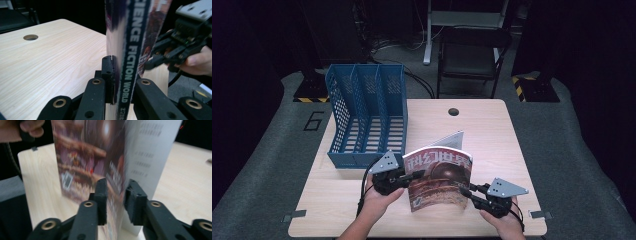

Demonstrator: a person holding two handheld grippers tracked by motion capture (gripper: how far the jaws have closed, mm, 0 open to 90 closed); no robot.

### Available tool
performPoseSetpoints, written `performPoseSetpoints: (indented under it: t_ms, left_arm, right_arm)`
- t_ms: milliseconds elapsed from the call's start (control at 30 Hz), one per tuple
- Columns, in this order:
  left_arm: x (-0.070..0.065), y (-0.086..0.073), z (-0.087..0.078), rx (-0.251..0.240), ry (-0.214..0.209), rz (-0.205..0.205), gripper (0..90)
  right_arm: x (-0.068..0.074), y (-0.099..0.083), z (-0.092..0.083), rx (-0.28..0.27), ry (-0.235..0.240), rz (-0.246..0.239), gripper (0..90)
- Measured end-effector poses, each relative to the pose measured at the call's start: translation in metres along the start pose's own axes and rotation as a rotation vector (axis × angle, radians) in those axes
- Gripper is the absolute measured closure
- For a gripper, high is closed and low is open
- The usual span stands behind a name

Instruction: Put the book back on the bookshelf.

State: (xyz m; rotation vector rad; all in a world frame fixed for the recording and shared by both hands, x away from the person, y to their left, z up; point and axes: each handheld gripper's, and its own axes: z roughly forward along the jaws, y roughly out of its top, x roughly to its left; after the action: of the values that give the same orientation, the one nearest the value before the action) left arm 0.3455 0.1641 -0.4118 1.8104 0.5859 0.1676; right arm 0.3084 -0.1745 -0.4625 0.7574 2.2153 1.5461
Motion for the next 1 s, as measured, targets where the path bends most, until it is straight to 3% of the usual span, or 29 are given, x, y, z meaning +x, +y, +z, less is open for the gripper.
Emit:
performPoseSetpoints:
  t_ms: [167, 200, 267, 400, 433, 633, 767, 967, 1000]
  left_arm:
    - [-0.001, 0.000, -0.001, 0.003, -0.010, 0.013, 83.7]
    - [-0.003, 0.000, 0.000, -0.002, -0.007, 0.014, 83.7]
    - [-0.004, 0.001, -0.001, 0.005, -0.007, 0.016, 83.7]
    - [-0.008, 0.002, -0.003, 0.010, -0.003, 0.025, 83.8]
    - [-0.009, 0.003, -0.005, 0.006, -0.004, 0.027, 83.7]
    - [-0.012, 0.004, -0.010, -0.002, -0.001, 0.028, 83.6]
    - [-0.015, 0.000, -0.013, 0.006, 0.011, 0.052, 82.8]
    - [-0.020, -0.002, -0.016, 0.010, 0.011, 0.064, 79.4]
    - [-0.021, -0.002, -0.016, 0.004, 0.010, 0.049, 78.6]
  right_arm:
    - [-0.003, -0.008, 0.008, 0.050, 0.024, 0.037, 70.8]
    - [-0.005, -0.013, 0.012, 0.069, 0.036, 0.064, 71.3]
    - [-0.007, -0.018, 0.016, 0.108, 0.045, 0.089, 79.4]
    - [-0.007, -0.016, 0.020, 0.123, 0.032, 0.066, 85.0]
    - [-0.004, -0.013, 0.026, 0.128, 0.000, 0.050, 85.2]
    - [0.001, -0.011, 0.043, 0.085, -0.099, 0.041, 85.2]
    - [0.003, -0.009, 0.049, 0.068, -0.151, 0.015, 85.0]
    - [0.000, -0.012, 0.054, 0.071, -0.107, 0.039, 83.5]
    - [-0.002, -0.012, 0.054, 0.070, -0.101, 0.033, 83.3]
